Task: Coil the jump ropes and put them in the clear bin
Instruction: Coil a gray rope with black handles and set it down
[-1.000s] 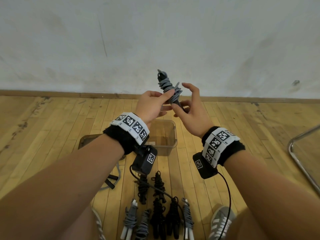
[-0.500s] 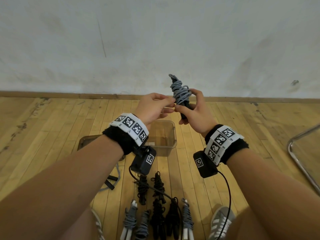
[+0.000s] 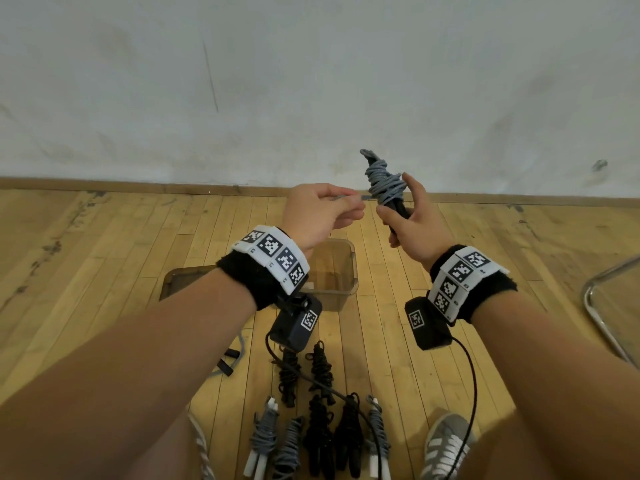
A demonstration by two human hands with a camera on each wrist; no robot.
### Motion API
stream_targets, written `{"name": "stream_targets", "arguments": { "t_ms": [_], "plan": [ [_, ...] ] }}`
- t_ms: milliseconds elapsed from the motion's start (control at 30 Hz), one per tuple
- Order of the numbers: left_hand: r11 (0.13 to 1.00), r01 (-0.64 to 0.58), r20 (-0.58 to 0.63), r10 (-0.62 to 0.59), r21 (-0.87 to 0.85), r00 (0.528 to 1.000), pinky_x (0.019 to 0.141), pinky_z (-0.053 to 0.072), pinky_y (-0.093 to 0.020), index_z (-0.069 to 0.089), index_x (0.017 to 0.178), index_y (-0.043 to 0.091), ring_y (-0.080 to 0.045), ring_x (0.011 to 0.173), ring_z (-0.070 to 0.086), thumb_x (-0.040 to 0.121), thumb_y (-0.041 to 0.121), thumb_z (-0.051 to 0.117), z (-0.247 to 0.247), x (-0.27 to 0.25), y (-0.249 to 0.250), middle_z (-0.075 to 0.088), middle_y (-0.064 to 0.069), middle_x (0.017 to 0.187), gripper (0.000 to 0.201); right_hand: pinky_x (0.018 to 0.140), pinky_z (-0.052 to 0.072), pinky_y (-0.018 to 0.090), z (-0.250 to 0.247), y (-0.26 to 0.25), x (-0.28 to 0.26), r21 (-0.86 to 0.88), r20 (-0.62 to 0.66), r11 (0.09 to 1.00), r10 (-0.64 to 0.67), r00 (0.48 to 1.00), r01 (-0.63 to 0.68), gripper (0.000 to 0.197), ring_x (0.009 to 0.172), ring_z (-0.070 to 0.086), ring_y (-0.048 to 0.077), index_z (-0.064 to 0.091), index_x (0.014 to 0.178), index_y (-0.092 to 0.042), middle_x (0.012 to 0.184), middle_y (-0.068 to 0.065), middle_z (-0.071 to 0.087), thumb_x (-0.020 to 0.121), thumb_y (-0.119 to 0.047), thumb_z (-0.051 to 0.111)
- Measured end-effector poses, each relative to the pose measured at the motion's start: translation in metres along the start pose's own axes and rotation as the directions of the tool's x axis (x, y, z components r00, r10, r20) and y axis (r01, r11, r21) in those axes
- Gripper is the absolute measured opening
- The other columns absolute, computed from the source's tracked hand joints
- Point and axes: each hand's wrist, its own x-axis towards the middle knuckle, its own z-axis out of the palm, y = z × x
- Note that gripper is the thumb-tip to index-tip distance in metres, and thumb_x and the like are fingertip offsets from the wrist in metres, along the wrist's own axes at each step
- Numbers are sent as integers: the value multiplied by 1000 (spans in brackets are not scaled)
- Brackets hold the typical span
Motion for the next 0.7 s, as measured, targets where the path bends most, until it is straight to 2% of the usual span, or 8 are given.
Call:
{"name": "stream_targets", "arguments": {
  "t_ms": [133,233,333,433,533,600,667,700],
  "plan": [
    [1000,-9,33,10,-10,999,82,61,-26,75,106,6,-18,90,78,89,12,79,10,-2,2,80,-8,92,18,48,49,16,6,-3,-4,-65,-26,997,-36,999,35,69,60,62,15,27,153,-22,103,9,66,96,-24,68],
    [998,-13,84,18,-60,996,86,61,-28,72,113,5,-17,98,76,87,7,79,10,-3,5,79,-8,100,27,53,54,21,8,-6,-4,-42,-36,999,-30,999,28,69,59,65,16,30,148,-25,97,8,68,93,-28,72],
    [997,-46,133,55,-68,990,90,60,-30,72,116,6,-16,103,75,87,0,77,11,-5,5,79,-6,104,31,58,60,30,9,-8,-6,35,-9,999,-15,1000,15,66,61,68,22,33,143,-27,98,13,70,92,-20,74],
    [993,-112,112,108,29,988,82,60,-25,78,106,13,-12,95,75,88,8,78,8,-5,4,80,-2,99,18,62,63,39,9,-8,-6,108,43,994,-18,999,14,67,61,67,23,33,136,-31,96,16,68,89,-13,77],
    [966,-201,59,194,164,979,67,54,-18,82,93,18,-2,76,69,87,15,81,6,-2,2,78,5,86,7,65,63,45,14,-6,-4,26,39,998,-54,998,53,69,65,69,25,33,133,-36,94,9,69,85,-13,78],
    [951,-234,29,233,203,972,69,53,-18,82,87,21,0,76,68,83,18,84,5,1,0,77,7,85,5,73,63,53,18,-4,-3,-16,30,998,-58,998,59,72,77,74,28,34,133,-42,99,6,72,81,-18,78],
    [933,-256,-7,266,254,964,77,55,-21,81,82,25,-2,84,69,80,22,87,4,5,-3,74,8,94,7,79,61,56,19,-3,-4,-14,48,998,-57,997,58,72,83,76,25,33,134,-43,103,4,73,84,-17,77],
    [927,-260,-24,276,271,961,80,54,-18,81,81,26,-2,89,69,78,24,88,3,6,-4,73,9,98,8,80,61,56,20,-3,-4,2,61,998,-58,996,58,72,83,76,25,32,136,-41,105,5,73,87,-12,75]
  ]
}}
